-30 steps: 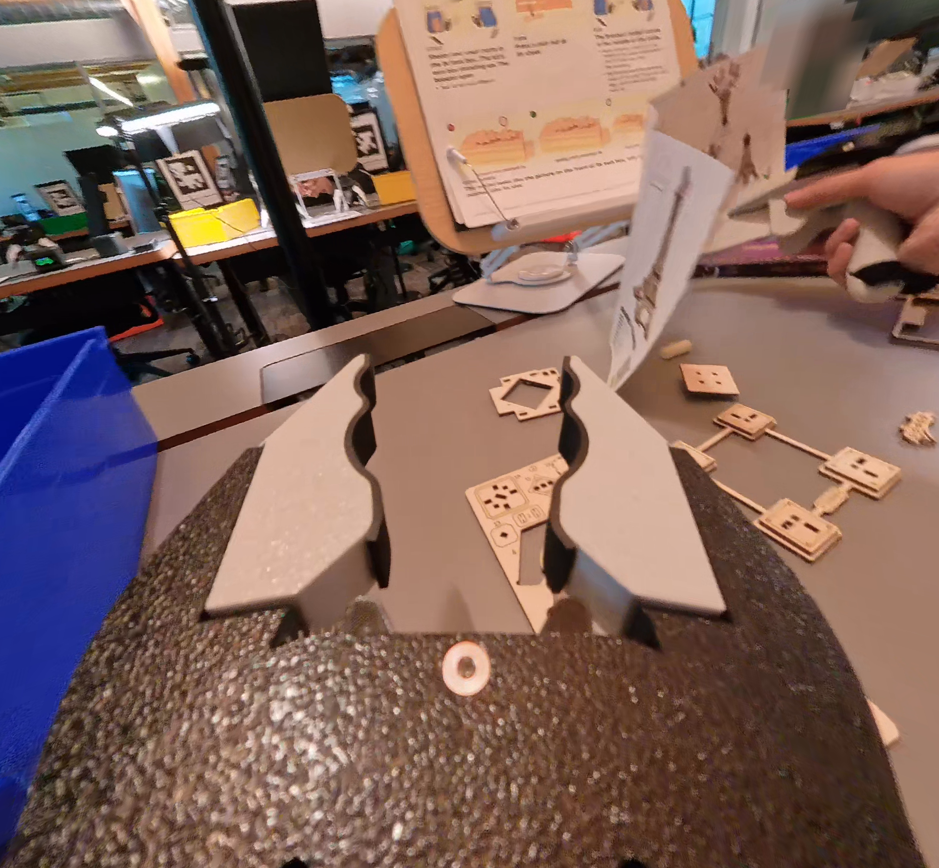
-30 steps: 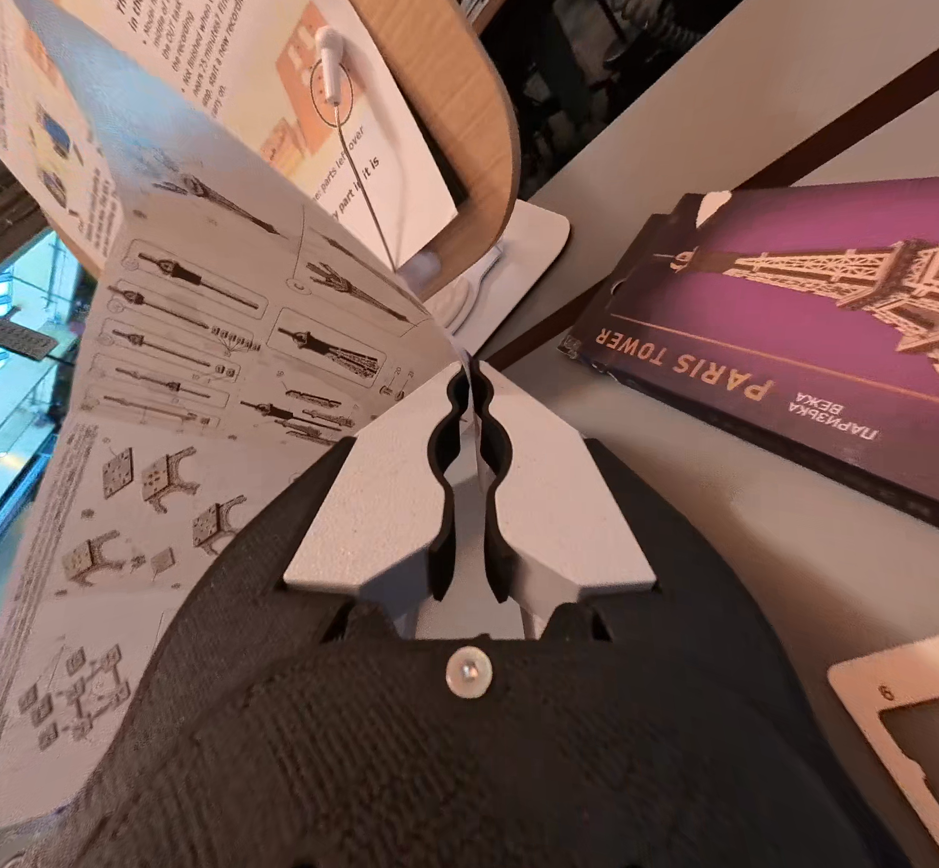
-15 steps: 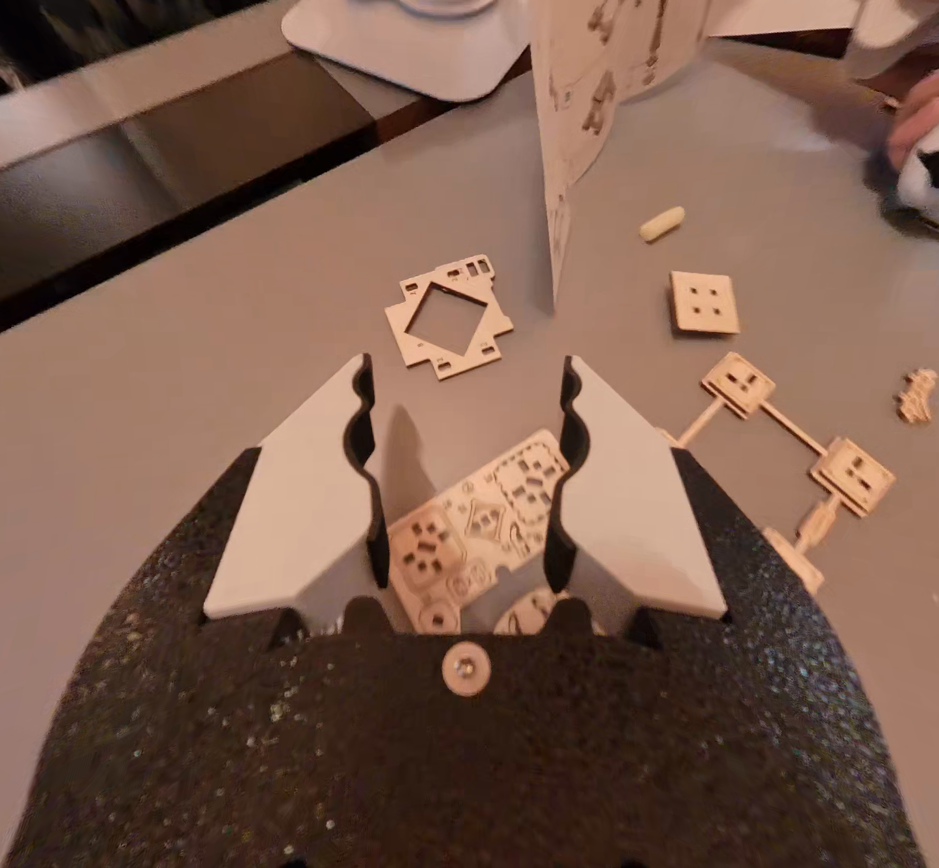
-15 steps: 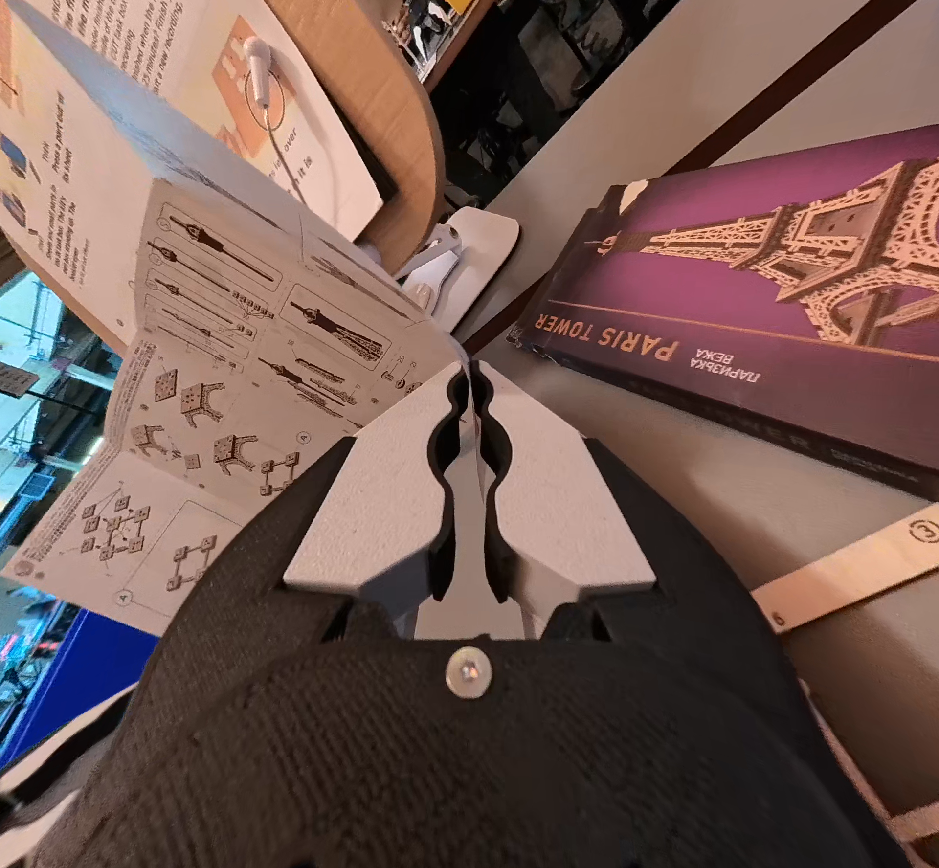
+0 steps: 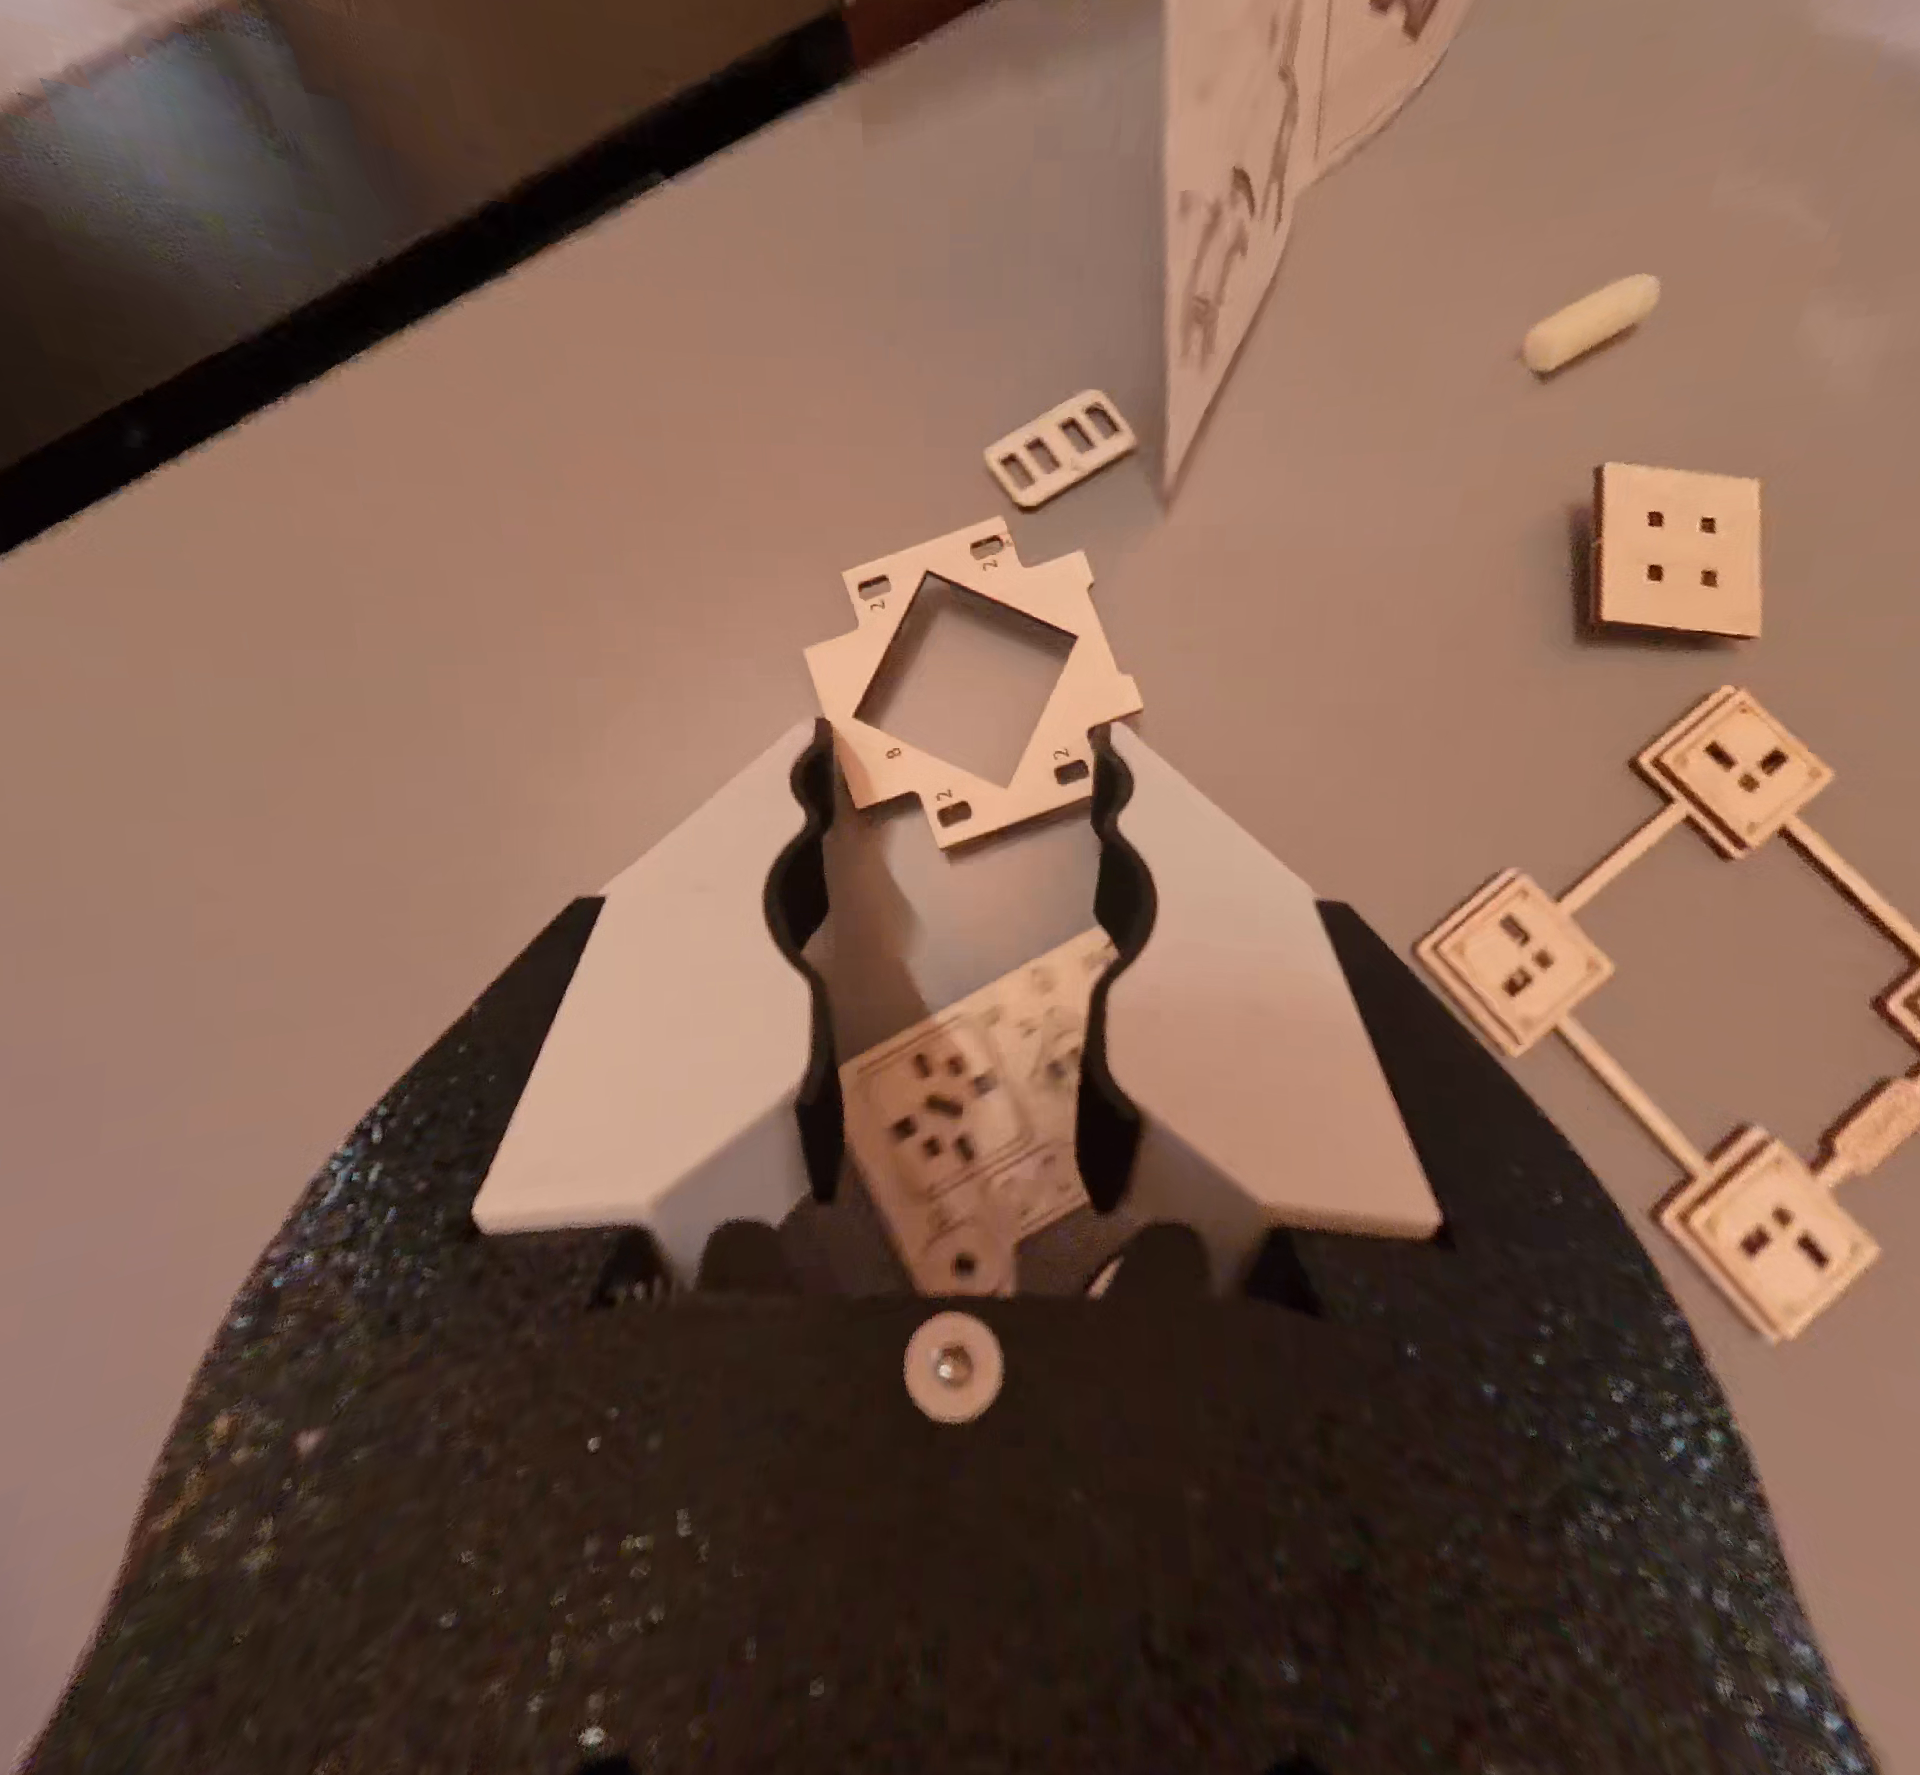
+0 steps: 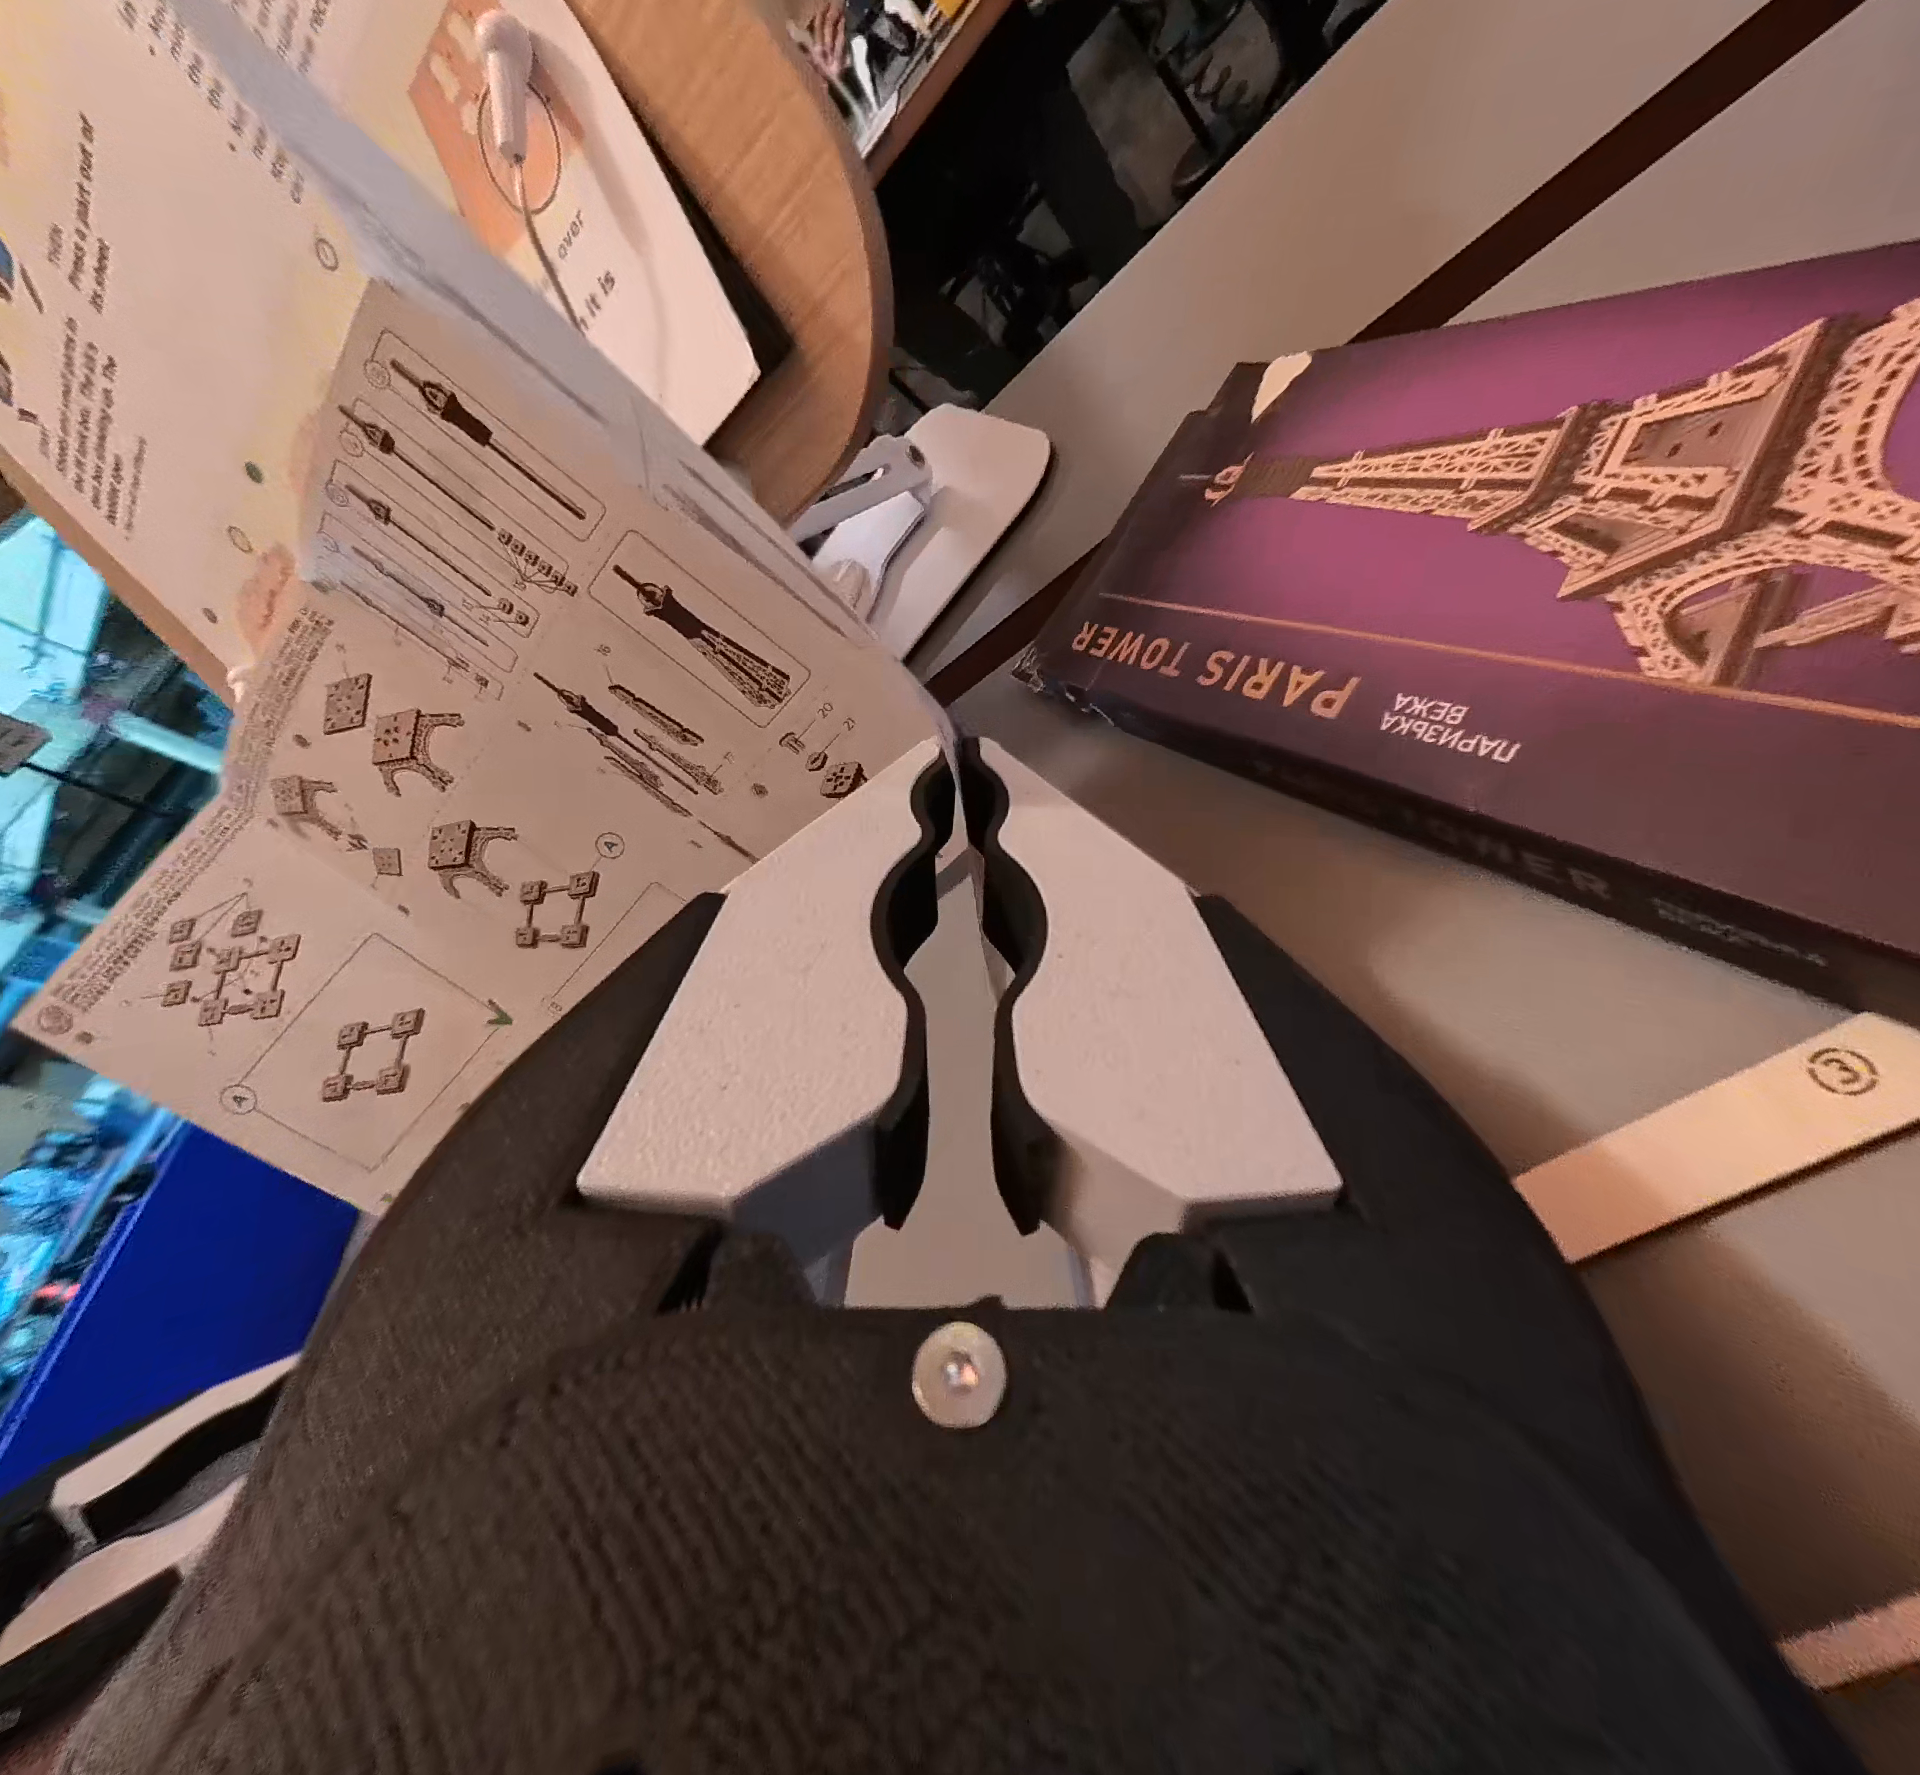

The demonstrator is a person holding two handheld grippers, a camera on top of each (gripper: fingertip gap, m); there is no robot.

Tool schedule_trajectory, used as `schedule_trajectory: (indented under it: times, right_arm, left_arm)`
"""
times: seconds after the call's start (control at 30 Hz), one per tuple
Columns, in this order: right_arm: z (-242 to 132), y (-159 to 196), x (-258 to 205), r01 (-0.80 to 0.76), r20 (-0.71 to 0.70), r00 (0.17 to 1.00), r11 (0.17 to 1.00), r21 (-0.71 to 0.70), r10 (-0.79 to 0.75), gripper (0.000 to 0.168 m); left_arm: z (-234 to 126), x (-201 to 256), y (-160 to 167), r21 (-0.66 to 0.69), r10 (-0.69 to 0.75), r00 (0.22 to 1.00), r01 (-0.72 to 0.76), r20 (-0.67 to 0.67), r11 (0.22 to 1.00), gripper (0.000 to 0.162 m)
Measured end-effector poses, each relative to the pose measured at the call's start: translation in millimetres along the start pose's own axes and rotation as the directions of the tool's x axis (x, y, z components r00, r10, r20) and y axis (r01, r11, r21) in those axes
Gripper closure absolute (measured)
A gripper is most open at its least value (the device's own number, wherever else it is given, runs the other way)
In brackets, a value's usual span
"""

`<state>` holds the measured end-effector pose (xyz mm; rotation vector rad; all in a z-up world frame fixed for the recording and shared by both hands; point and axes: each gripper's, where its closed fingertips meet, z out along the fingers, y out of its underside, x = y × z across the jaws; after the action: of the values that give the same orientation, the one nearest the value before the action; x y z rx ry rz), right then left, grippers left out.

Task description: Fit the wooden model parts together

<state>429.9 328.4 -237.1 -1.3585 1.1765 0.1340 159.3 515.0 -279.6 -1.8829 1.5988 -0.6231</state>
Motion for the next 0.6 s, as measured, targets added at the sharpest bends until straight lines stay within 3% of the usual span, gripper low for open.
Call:
schedule_trajectory:
  times: [0.13,0.23,0.4,0.5,0.6]
  right_arm:
    - [2.7,5.2,-2.1,-0.006,0.021,1.000,0.999,-0.039,0.006,0.168]
    - [5.9,12.9,-4.0,0.022,0.020,1.000,0.996,-0.088,-0.020,0.168]
    - [5.6,13.4,-5.7,0.040,0.021,0.999,0.995,-0.088,-0.039,0.164]
    - [3.3,12.5,-8.9,0.043,0.042,0.998,0.996,-0.076,-0.040,0.154]
    - [-1.4,16.8,-8.5,0.067,0.036,0.997,0.993,-0.101,-0.064,0.141]
  left_arm:
    - [-41.2,-29.5,-1.4,0.104,-0.009,1.000,0.011,-0.015,0.995,0.115]
    - [-54.6,-55.9,21.9,0.007,-0.030,0.999,0.030,0.021,1.000,0.115]
    - [-57.5,-80.1,36.1,0.006,-0.090,0.992,0.089,0.094,0.996,0.114]
    - [-65.5,-84.7,37.9,0.038,-0.164,0.977,0.160,0.136,0.986,0.090]
    - [-82.4,-51.5,39.7,0.090,-0.207,0.976,0.200,0.072,0.976,0.092]
